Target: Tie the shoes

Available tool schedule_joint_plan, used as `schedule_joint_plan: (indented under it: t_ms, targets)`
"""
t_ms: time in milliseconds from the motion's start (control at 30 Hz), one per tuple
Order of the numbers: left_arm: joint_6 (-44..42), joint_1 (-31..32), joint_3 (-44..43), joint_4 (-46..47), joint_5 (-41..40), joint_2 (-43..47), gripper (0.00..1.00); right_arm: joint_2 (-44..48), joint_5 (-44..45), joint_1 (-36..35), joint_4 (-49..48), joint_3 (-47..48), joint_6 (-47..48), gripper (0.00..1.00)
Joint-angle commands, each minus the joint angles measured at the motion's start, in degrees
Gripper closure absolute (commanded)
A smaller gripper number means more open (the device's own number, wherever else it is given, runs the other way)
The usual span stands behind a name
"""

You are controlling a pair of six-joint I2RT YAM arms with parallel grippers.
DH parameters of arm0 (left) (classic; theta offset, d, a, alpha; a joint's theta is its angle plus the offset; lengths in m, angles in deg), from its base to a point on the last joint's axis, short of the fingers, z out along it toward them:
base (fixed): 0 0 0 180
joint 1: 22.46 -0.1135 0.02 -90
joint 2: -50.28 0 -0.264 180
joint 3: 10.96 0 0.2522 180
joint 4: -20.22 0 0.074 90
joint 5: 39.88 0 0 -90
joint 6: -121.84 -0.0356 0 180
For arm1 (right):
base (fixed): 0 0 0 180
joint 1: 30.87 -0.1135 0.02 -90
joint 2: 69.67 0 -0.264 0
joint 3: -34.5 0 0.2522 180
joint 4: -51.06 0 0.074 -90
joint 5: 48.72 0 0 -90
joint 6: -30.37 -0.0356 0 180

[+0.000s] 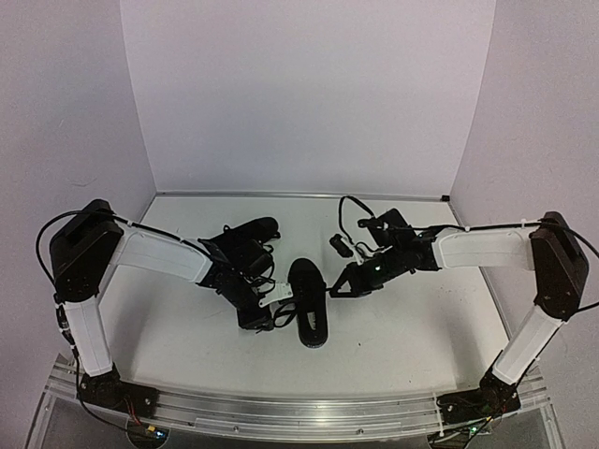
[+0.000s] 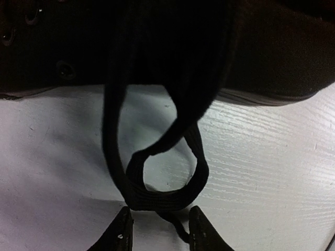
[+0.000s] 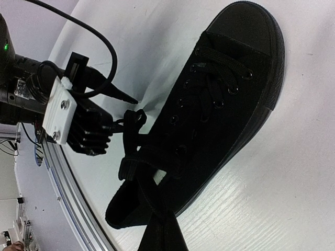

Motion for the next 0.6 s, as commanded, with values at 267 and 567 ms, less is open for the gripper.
schedule_joint_plan:
  t_ms: [267, 567]
  targets:
    - [2.83, -0.03, -2.90, -4.15, -11.53, 1.06, 1.00, 6.21, 4.02, 0.97, -0.93, -3.56, -1.89, 1.00]
    - [14.24, -1.59, 0.90, 0.92, -21.73, 12.20, 1.00, 16.49, 12.12, 4.55, -0.30, -10.37, -8.07, 1.00]
